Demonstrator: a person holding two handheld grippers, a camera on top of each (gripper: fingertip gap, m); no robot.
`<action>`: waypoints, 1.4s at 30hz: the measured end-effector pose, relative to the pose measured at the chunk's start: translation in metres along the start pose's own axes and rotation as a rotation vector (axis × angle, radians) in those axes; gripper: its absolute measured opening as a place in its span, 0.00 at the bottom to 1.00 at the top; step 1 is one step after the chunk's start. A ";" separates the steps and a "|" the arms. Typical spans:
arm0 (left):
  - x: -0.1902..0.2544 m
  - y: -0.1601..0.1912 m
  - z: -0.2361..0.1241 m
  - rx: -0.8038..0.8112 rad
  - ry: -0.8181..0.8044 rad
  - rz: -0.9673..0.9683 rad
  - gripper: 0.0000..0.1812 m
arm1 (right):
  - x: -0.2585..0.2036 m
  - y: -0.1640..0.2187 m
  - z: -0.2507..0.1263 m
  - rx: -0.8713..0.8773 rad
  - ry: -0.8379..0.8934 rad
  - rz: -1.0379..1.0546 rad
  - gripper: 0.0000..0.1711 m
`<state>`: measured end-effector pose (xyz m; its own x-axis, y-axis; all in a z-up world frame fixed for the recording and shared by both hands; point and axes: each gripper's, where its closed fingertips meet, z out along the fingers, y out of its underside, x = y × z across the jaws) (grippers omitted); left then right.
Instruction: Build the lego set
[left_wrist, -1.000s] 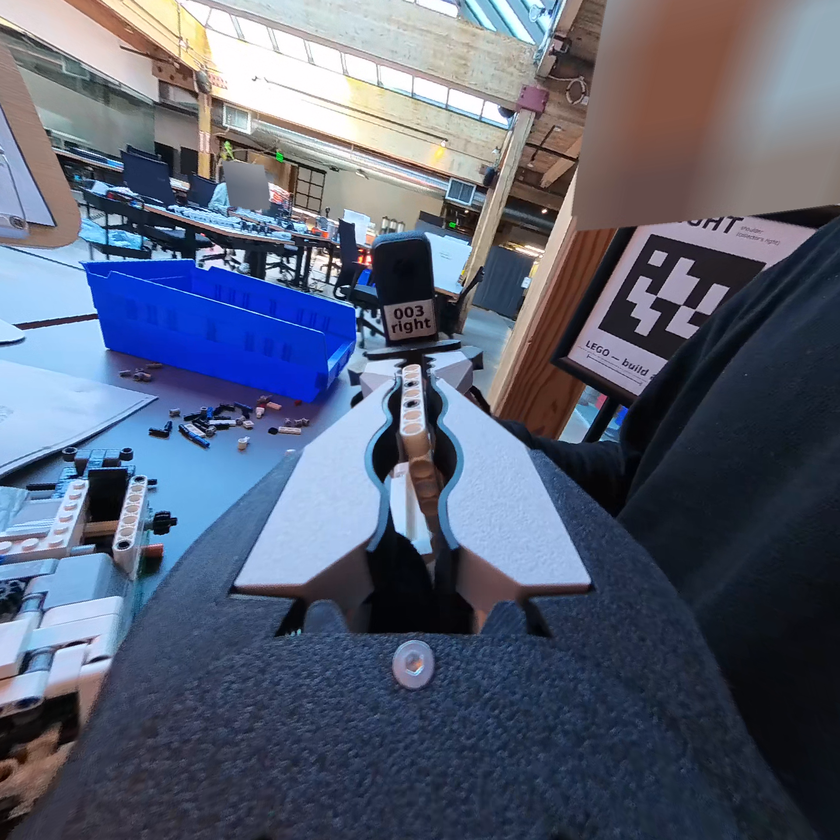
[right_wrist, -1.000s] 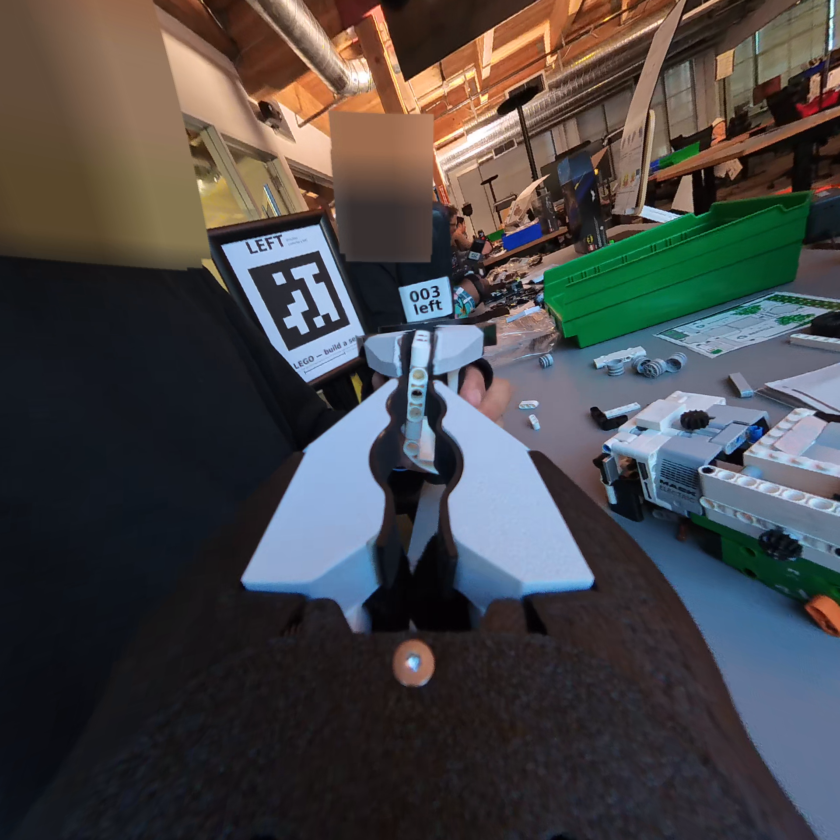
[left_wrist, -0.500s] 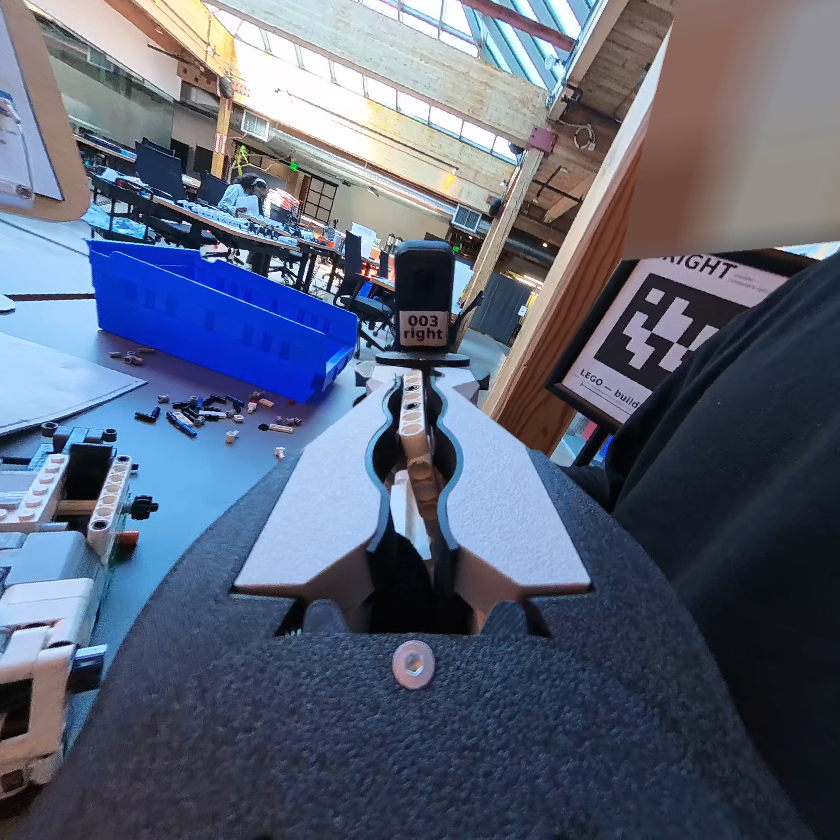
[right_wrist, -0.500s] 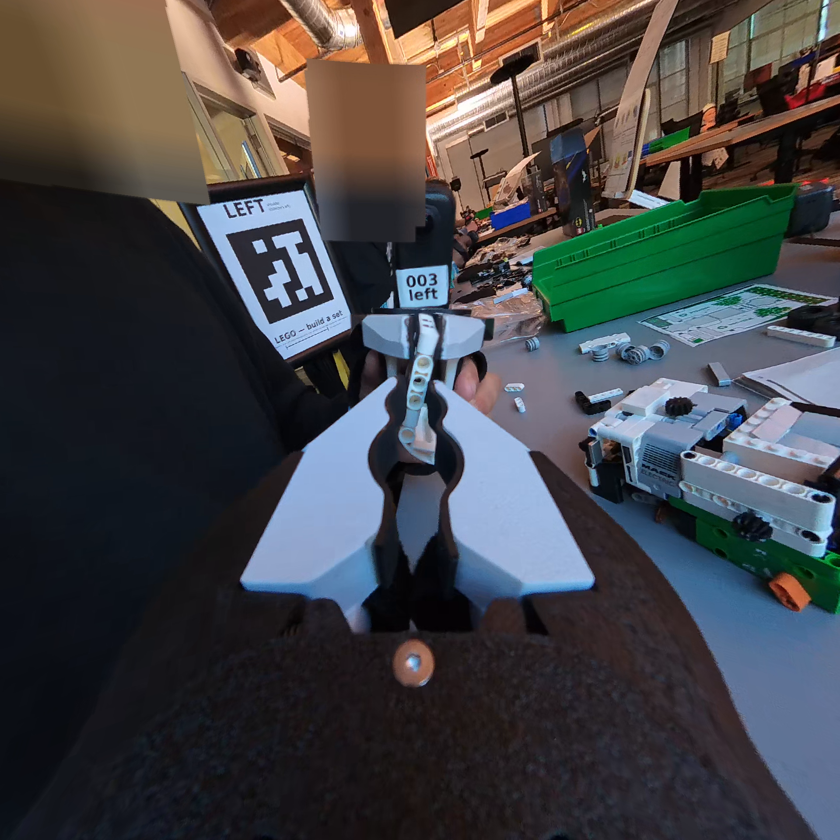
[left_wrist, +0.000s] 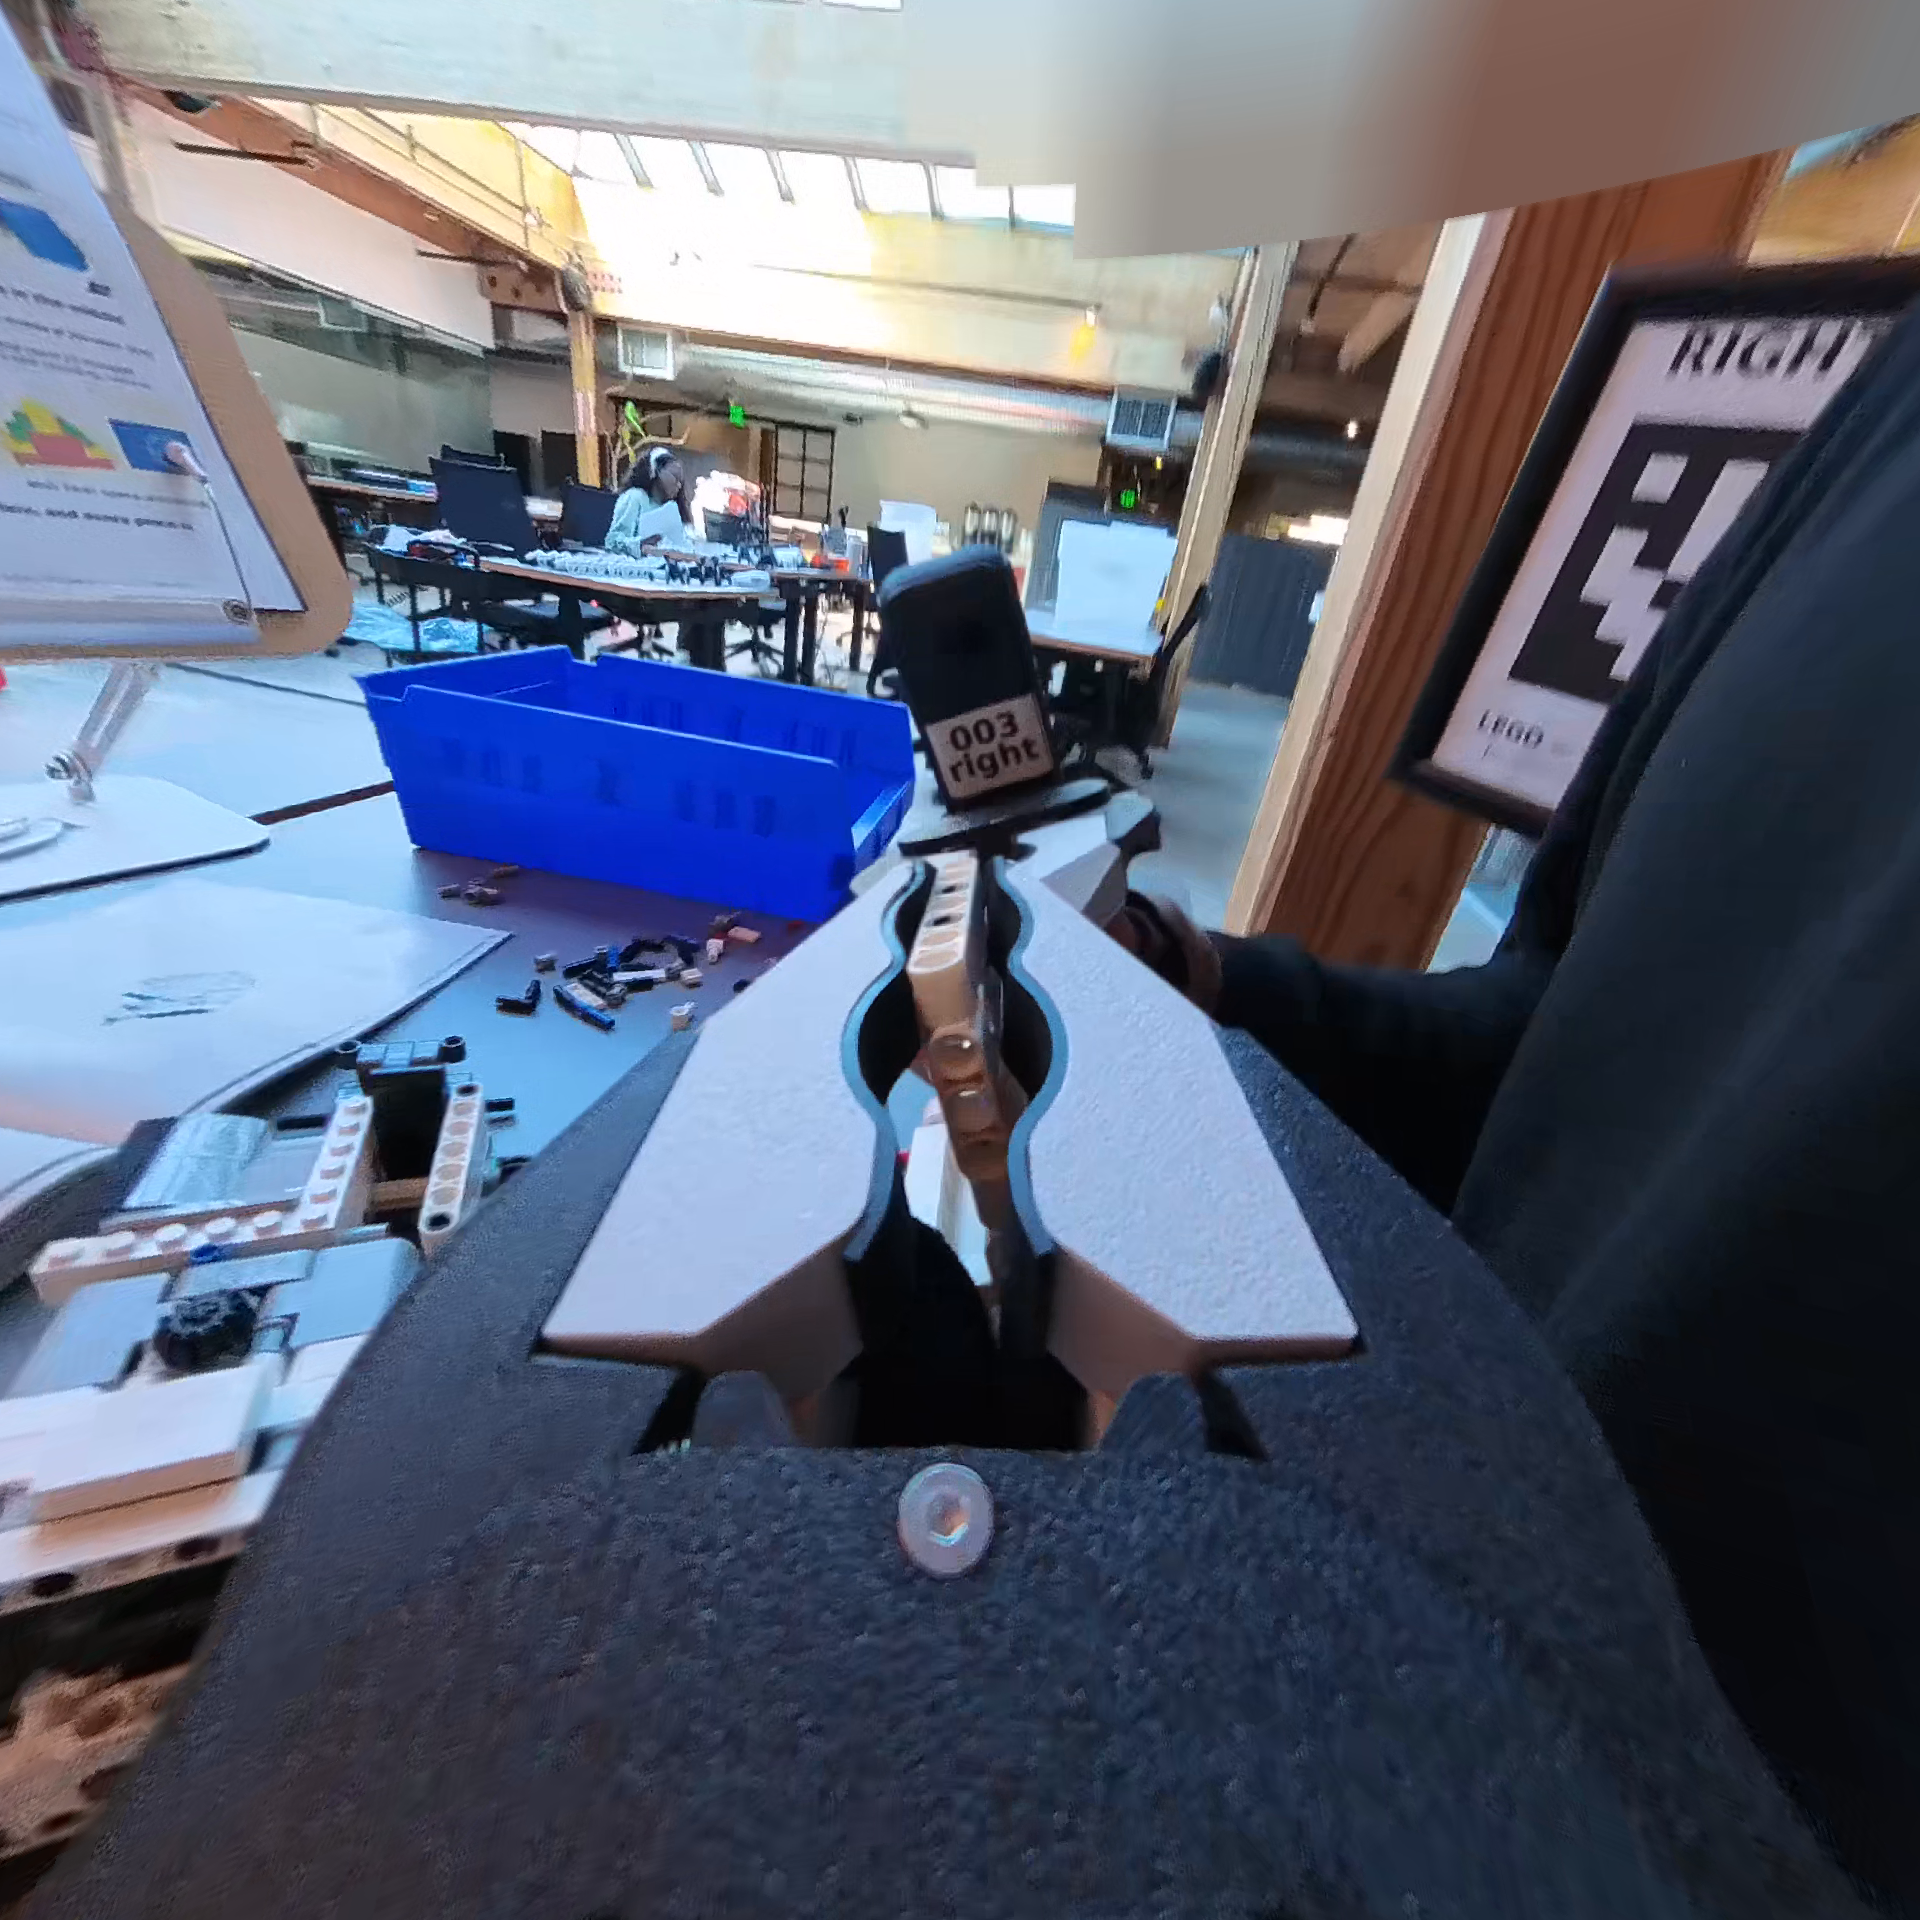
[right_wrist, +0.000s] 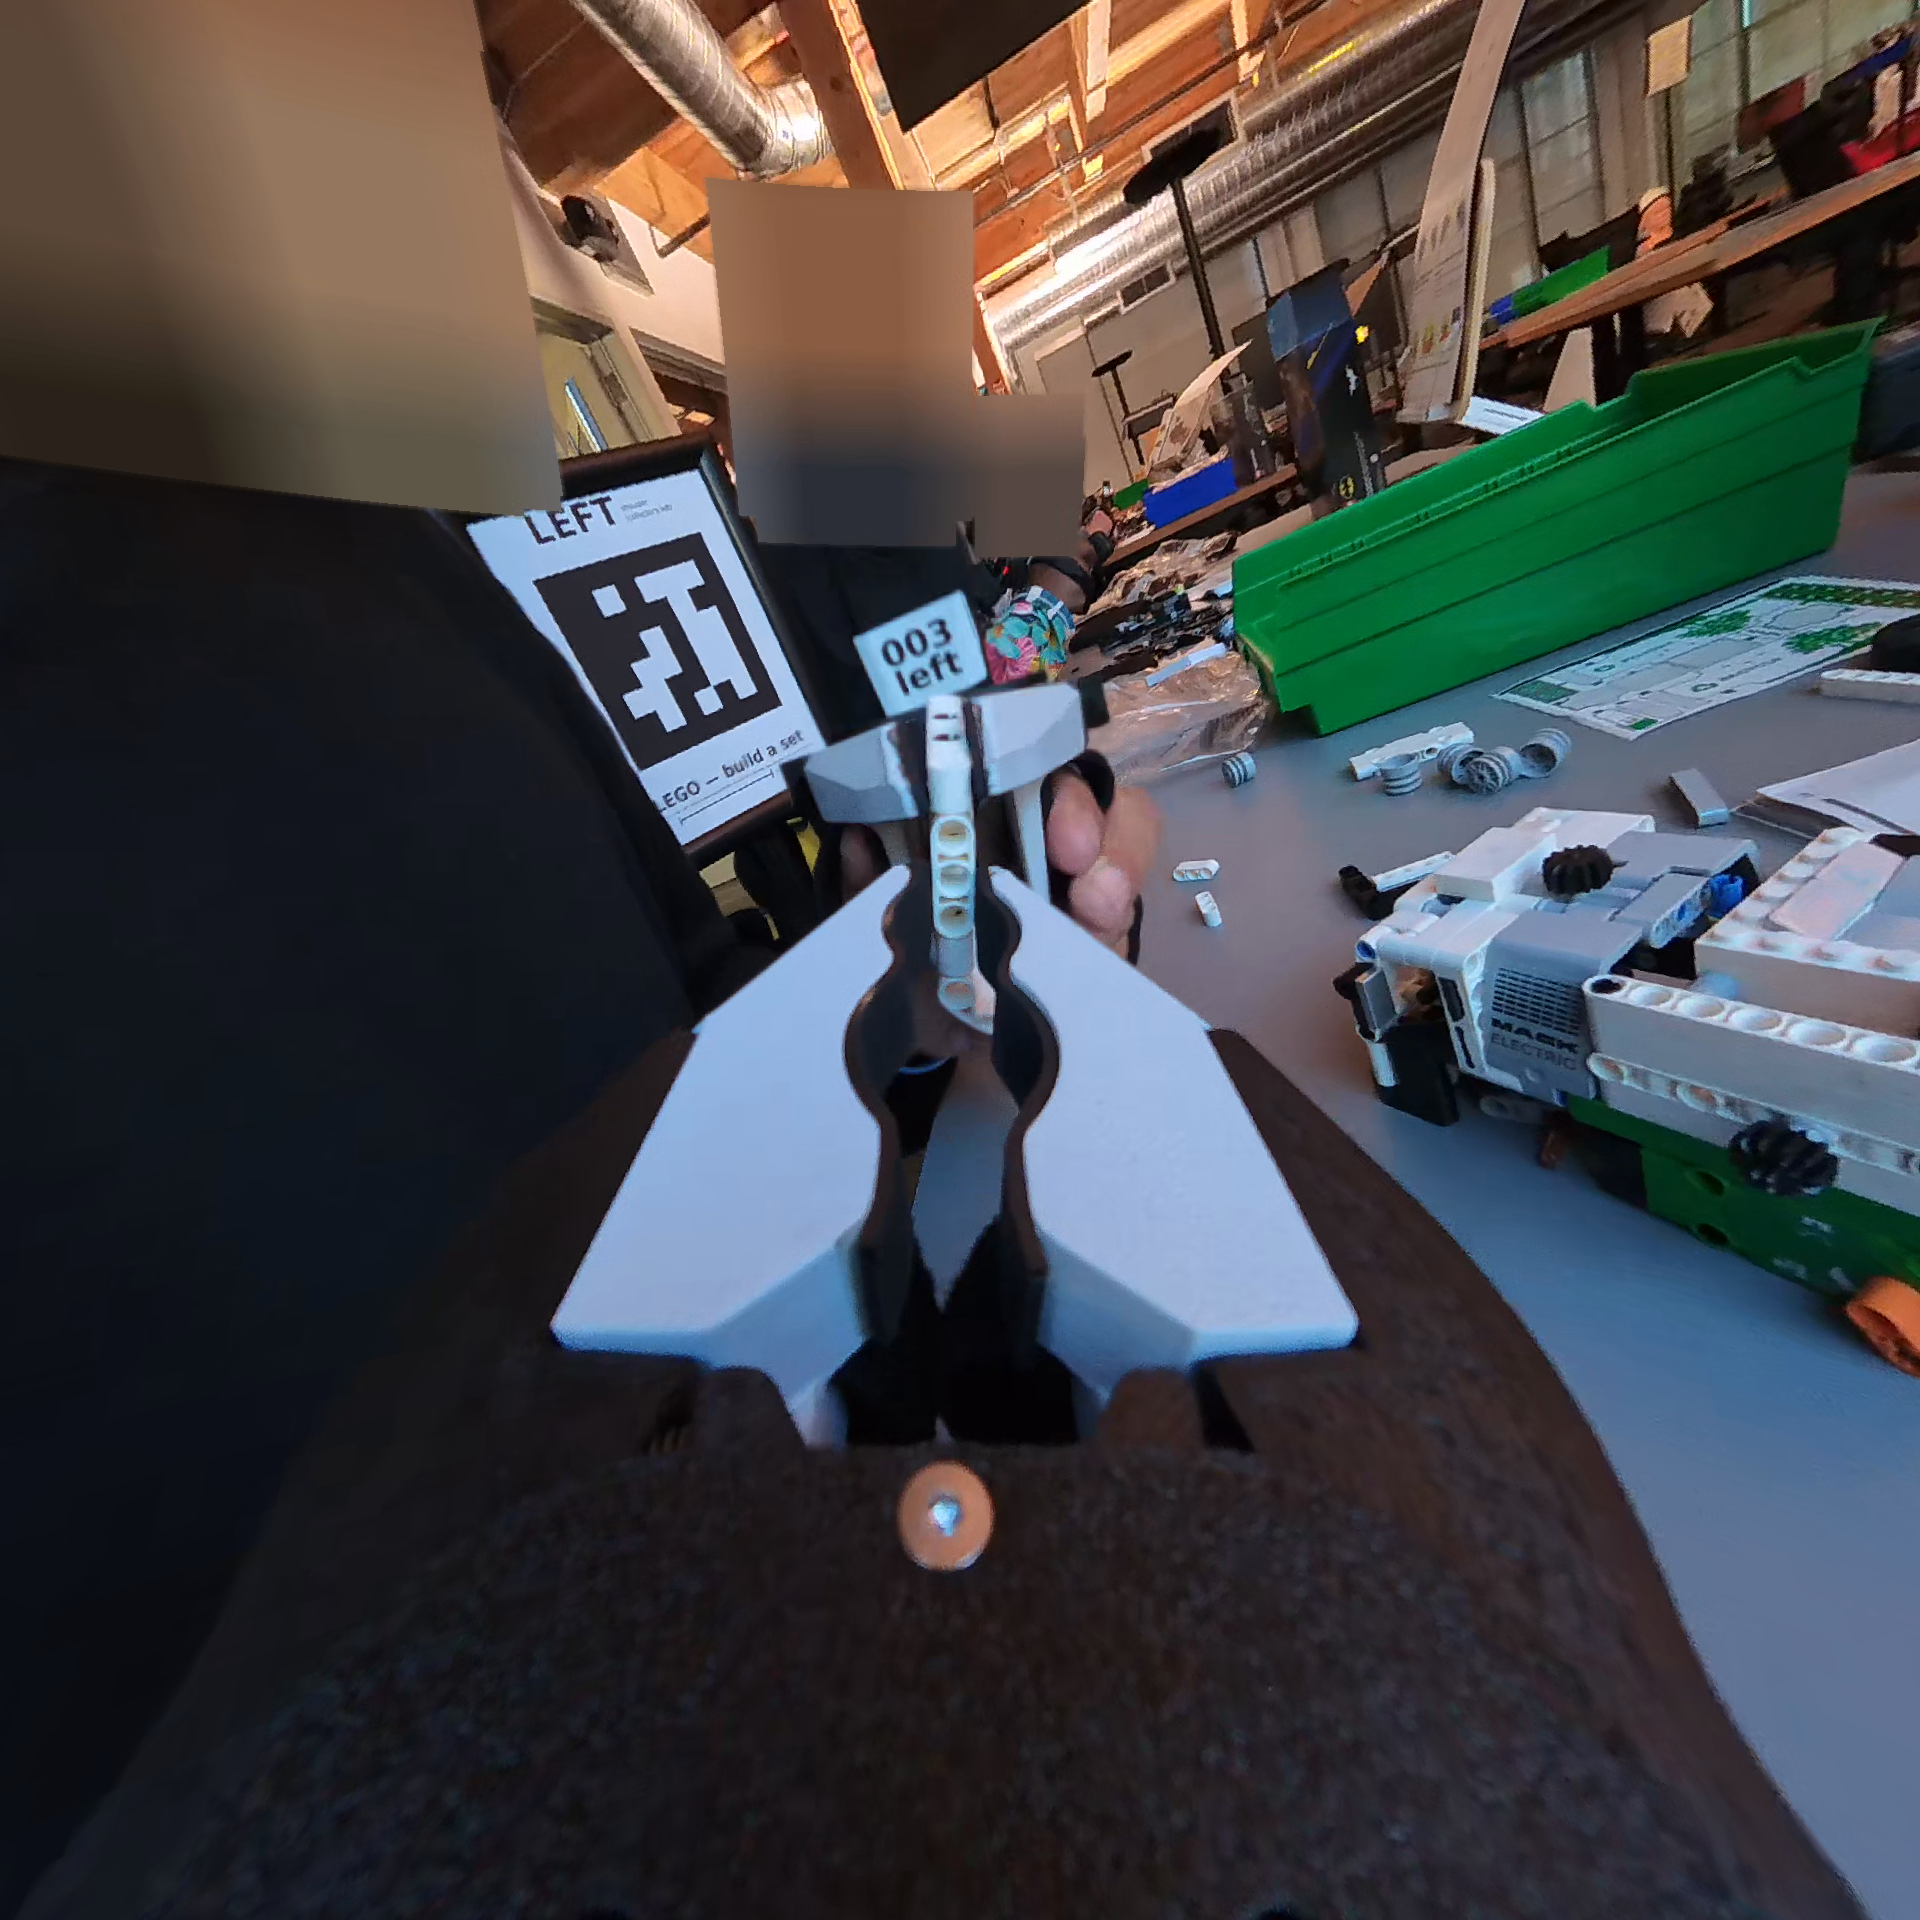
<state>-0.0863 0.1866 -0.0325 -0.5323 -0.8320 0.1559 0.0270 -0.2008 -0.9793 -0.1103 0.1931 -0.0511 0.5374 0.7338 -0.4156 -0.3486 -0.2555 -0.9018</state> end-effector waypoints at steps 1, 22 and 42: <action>0.001 0.001 0.000 -0.022 0.005 0.023 0.04 | 0.000 0.001 -0.001 -0.008 -0.006 -0.001 0.04; 0.003 0.005 -0.004 0.049 0.052 -0.026 0.04 | 0.002 0.006 -0.002 -0.019 0.000 -0.019 0.04; 0.005 0.002 -0.006 0.100 0.077 -0.128 0.04 | -0.001 0.001 -0.002 0.029 -0.012 -0.055 0.04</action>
<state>-0.0938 0.1855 -0.0351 -0.5998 -0.7554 0.2641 0.0372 -0.3559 -0.9338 -0.1097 0.1911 -0.0519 0.5476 0.7535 -0.3639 -0.3407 -0.1964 -0.9194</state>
